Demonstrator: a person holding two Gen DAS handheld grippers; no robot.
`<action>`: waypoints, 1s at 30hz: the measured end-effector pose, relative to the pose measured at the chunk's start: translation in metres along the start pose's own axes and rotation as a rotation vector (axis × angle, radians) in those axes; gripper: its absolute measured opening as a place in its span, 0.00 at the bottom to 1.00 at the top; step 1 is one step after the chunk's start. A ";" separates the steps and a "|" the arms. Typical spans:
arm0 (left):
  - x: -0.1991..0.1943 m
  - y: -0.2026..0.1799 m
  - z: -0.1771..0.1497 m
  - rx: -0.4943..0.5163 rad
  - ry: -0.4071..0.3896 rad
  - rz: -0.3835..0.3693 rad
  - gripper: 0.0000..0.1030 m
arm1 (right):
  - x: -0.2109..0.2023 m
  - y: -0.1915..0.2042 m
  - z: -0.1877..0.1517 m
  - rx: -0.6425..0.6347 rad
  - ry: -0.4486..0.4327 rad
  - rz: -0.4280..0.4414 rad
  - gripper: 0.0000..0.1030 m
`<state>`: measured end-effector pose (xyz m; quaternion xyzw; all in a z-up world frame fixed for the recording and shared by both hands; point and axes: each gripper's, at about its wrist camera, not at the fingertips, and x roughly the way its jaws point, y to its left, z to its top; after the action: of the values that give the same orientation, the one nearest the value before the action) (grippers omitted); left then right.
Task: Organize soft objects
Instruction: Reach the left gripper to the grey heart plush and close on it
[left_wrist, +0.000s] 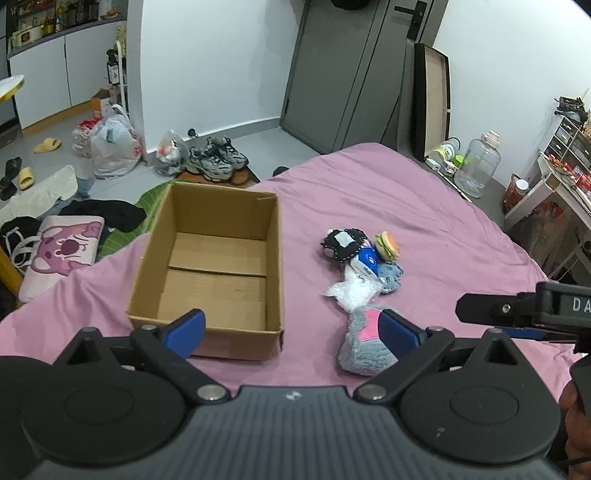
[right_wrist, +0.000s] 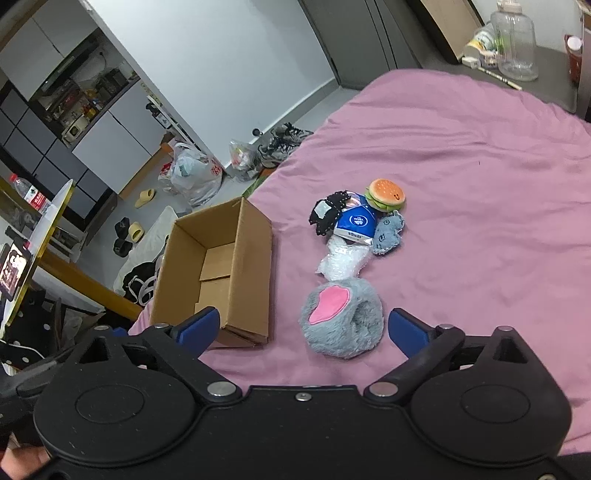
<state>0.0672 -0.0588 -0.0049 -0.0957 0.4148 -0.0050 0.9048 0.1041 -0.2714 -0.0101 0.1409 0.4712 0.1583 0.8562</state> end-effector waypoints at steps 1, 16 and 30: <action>0.003 -0.002 0.000 0.000 0.005 -0.004 0.97 | 0.001 -0.002 0.002 -0.001 0.002 -0.002 0.94; 0.064 -0.044 -0.013 0.064 0.115 -0.085 0.77 | 0.029 -0.052 0.007 0.222 0.074 0.004 0.52; 0.127 -0.080 -0.031 0.103 0.203 -0.089 0.70 | 0.078 -0.085 0.012 0.332 0.196 -0.057 0.36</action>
<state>0.1326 -0.1536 -0.1056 -0.0664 0.4990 -0.0760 0.8607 0.1657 -0.3183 -0.0961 0.2507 0.5758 0.0672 0.7753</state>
